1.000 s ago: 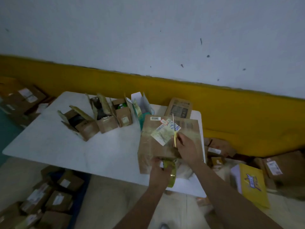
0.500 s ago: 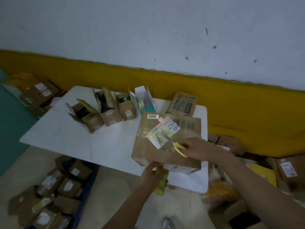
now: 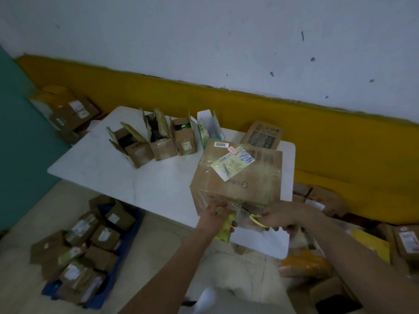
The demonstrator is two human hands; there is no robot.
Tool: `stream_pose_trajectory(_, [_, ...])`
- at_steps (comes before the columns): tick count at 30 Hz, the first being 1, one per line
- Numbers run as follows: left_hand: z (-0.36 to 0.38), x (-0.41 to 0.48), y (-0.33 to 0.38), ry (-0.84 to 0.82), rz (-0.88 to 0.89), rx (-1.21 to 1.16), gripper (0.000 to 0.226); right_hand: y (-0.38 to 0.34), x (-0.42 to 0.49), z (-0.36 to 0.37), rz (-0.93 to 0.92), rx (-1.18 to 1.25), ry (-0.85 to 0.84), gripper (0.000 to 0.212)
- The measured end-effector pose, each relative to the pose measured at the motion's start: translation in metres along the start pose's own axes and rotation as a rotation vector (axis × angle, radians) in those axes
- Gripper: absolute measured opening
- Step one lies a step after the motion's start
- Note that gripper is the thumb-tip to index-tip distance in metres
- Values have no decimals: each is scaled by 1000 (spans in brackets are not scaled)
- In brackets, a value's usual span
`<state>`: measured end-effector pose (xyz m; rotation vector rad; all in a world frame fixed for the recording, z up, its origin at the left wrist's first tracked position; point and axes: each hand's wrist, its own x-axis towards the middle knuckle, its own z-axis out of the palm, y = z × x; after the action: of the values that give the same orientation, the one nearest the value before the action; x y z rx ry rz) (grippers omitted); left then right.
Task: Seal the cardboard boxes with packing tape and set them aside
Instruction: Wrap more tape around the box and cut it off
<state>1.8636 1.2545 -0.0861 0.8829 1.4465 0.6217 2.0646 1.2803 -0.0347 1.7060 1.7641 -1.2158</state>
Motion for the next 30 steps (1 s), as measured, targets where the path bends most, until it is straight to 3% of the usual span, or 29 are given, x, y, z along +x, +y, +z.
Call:
stream_pose_trajectory(12, [-6,-2,-11,-25,-9,-27,28,-6,2,-9,-3,65,-44,73])
stream_pose_trajectory(17, [-4,0,-13,12,-36,76,23,-17,13,-11,-14,146,-91,66])
stream_pose_trajectory(24, [-4,3,1,-69,-71,-1,32,-10,23,-4,-170,115,84,51])
stream_pose_trajectory(30, [-19,3,8,-102,-72,4,24,-3,25,12,-242,-84,234,47])
